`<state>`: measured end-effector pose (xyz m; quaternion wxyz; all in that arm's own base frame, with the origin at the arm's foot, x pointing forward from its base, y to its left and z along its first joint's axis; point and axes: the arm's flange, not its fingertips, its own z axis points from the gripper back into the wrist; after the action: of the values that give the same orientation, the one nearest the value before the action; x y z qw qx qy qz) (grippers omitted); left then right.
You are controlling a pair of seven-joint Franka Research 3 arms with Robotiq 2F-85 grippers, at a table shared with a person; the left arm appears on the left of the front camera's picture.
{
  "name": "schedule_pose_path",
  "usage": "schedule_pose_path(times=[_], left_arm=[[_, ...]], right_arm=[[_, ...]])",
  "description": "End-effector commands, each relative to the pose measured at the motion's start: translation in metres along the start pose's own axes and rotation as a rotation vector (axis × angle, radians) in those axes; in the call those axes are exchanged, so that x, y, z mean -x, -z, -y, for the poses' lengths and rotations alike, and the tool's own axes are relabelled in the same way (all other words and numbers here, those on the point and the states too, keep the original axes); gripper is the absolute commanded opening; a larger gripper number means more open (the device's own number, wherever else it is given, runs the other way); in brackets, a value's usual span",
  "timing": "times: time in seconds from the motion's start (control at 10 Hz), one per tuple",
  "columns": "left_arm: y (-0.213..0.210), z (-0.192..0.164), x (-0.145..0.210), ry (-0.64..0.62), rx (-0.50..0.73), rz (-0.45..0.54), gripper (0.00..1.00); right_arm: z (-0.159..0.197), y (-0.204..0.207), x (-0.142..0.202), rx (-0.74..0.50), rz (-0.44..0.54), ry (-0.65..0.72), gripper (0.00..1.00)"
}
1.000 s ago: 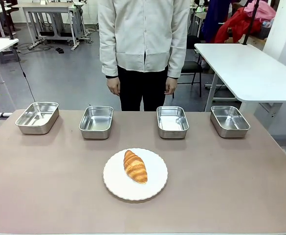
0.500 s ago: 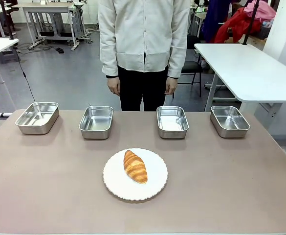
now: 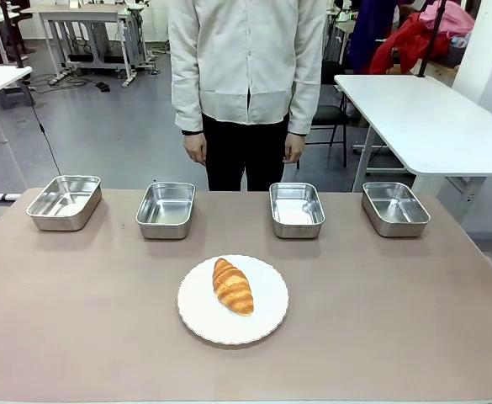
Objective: Place the bread in the container.
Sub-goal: Place the Butter Roll into the Airtight Container indicated by the human.
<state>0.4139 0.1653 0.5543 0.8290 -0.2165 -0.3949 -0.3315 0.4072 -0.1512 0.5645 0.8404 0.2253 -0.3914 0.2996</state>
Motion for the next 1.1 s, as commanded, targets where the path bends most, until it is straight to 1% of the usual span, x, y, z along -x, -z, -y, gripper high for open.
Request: schedule_pose_path(times=[0.0, 1.0], left_arm=[[-0.0003, 0.0001, -0.0003, 0.008, 0.007, 0.01, 1.0], [-0.0003, 0.0001, -0.0003, 0.008, 0.007, 0.01, 1.0]], right_arm=[[0.0006, 0.0014, -0.0002, -0.005, 0.019, -0.011, 1.0], [0.0006, 0.0014, -0.0002, -0.005, 0.019, -0.011, 1.0]])
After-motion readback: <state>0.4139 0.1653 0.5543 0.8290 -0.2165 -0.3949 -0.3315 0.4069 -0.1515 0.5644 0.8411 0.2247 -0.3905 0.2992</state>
